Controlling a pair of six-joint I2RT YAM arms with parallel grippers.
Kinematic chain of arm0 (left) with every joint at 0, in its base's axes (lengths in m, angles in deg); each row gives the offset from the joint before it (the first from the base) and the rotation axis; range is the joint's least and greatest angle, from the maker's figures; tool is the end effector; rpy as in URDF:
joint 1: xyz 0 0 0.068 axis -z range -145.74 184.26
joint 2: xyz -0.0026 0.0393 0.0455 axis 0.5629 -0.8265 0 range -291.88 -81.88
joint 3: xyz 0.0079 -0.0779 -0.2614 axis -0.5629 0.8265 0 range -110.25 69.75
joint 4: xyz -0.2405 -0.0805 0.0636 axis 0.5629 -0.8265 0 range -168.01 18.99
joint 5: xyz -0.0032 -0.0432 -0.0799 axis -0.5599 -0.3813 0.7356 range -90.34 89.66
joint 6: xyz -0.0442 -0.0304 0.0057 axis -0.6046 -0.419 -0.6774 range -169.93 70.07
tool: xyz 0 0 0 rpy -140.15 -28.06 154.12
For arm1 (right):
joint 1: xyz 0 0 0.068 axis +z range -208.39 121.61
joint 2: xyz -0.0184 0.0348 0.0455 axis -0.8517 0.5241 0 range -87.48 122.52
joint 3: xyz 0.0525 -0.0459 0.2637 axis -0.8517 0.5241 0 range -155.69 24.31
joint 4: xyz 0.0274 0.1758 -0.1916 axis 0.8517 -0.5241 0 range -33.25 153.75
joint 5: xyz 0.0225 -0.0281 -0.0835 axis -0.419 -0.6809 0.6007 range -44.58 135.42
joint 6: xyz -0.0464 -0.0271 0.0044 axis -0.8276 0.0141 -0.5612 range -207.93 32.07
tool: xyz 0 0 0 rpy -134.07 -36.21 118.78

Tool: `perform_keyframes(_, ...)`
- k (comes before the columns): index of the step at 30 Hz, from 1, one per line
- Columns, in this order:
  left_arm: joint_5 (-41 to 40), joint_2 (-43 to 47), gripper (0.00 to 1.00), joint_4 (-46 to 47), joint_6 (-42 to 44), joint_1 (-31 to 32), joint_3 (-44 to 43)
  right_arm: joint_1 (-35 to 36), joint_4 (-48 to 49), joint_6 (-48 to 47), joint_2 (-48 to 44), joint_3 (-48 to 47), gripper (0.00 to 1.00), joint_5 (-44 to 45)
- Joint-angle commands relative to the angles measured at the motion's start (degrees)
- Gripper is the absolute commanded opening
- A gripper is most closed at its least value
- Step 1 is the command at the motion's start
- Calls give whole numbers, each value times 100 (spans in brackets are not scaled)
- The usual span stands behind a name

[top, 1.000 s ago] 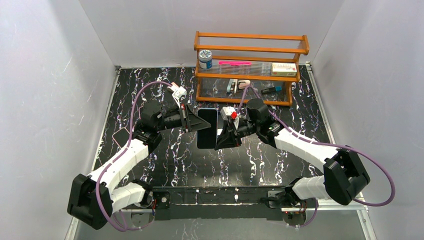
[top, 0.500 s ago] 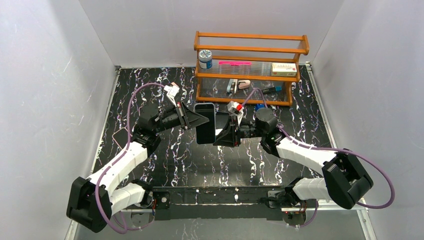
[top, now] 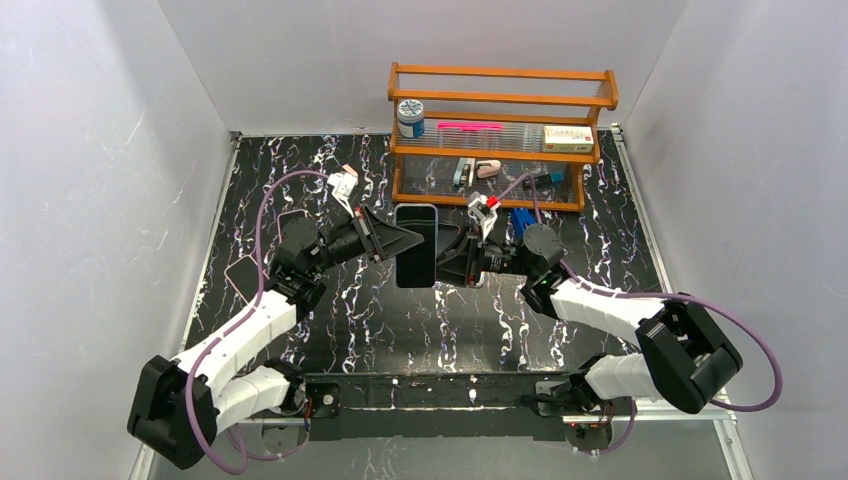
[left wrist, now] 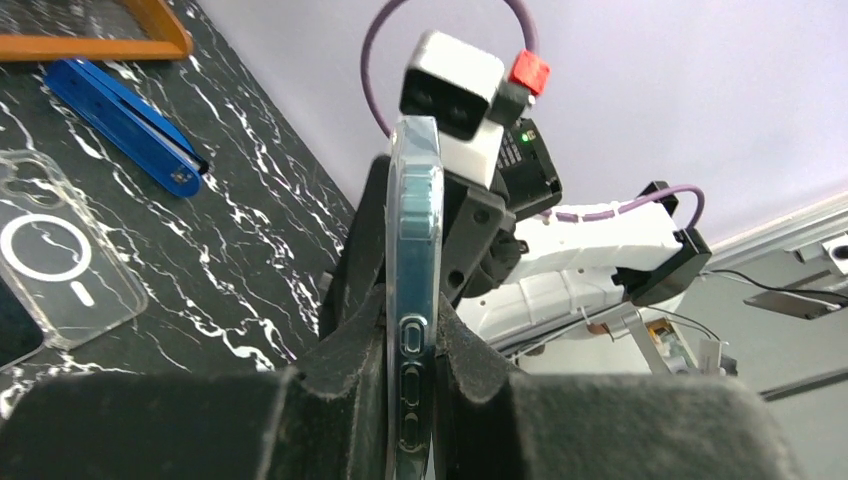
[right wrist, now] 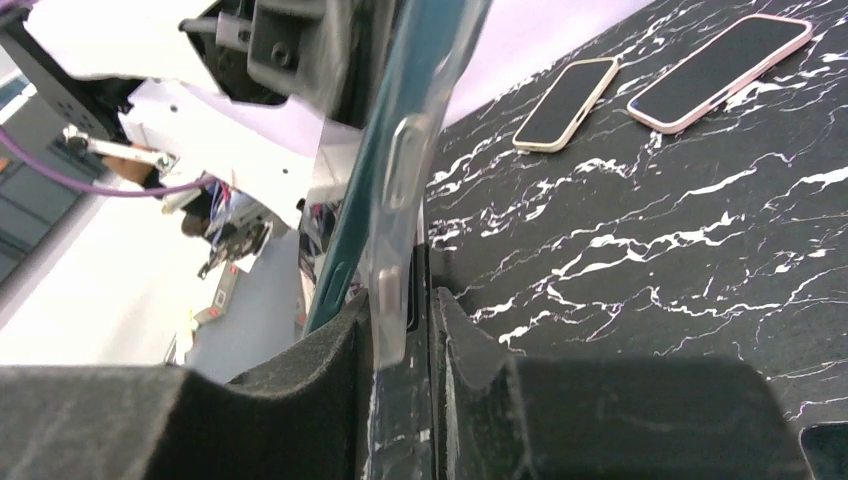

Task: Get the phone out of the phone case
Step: Remove the phone case from the phone.

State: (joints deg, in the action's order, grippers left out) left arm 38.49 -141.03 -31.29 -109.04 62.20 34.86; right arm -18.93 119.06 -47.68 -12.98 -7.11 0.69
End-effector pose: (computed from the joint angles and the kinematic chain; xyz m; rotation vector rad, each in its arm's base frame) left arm 0.1933 -0.1278 0.3213 0.2558 1.5675 -1.6724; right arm 0.1898 0.1887 0.2652 -0.7394 1.4741 1.6313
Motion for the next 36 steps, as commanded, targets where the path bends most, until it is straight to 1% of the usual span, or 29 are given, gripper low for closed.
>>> perform_keyframes(1, 612, 184, 0, 44, -400, 466, 187, -145, 1267, 435, -6, -77, 33, 1455)
perform_keyframes(4, 529, 232, 0, 75, -426, 537, 276, -195, 1437, 535, -1, -22, 33, 1463)
perform_keyframes(10, 405, 51, 0, 105, -378, 554, 356, -211, 1878, 833, 179, -138, 32, 942)
perform_keyframes(12, 291, -49, 0, 102, -352, 554, 376, -211, 2010, 934, 215, -75, 27, 876)
perform_keyframes(13, 196, -111, 0, 82, -319, 554, 370, -211, 2027, 970, 237, -35, 23, 891)
perform_keyframes(15, 5, -263, 1, -173, -135, 554, 297, -223, 1985, 1016, 240, 57, 10, 940)
perform_keyframes(17, -189, -444, 11, -596, 194, 548, 128, -235, 1807, 1029, 234, 142, 1, 988)
perform_keyframes(21, -722, -764, 32, -1498, 871, 528, -250, -254, 1265, 971, 104, 362, 1, 1140)
perform_keyframes(24, -1297, -848, 51, -2192, 1284, 528, -550, -248, 495, 825, -130, 528, 1, 1398)
perform_keyframes(26, -1628, -871, 59, -2417, 1396, 526, -623, -252, 23, 746, -244, 595, 1, 1610)
perform_keyframes(30, -2411, -913, 70, -3071, 1622, 528, -780, -249, -478, 825, -347, 720, 1, 1926)
perform_keyframes(33, -2786, -889, 74, -3367, 1750, 567, -840, -246, -885, 1021, -348, 751, 1, 2189)
perform_keyframes(36, -3323, -861, 76, -3904, 2064, 834, -1071, -239, -1465, 1251, -340, 683, 1, 2451)
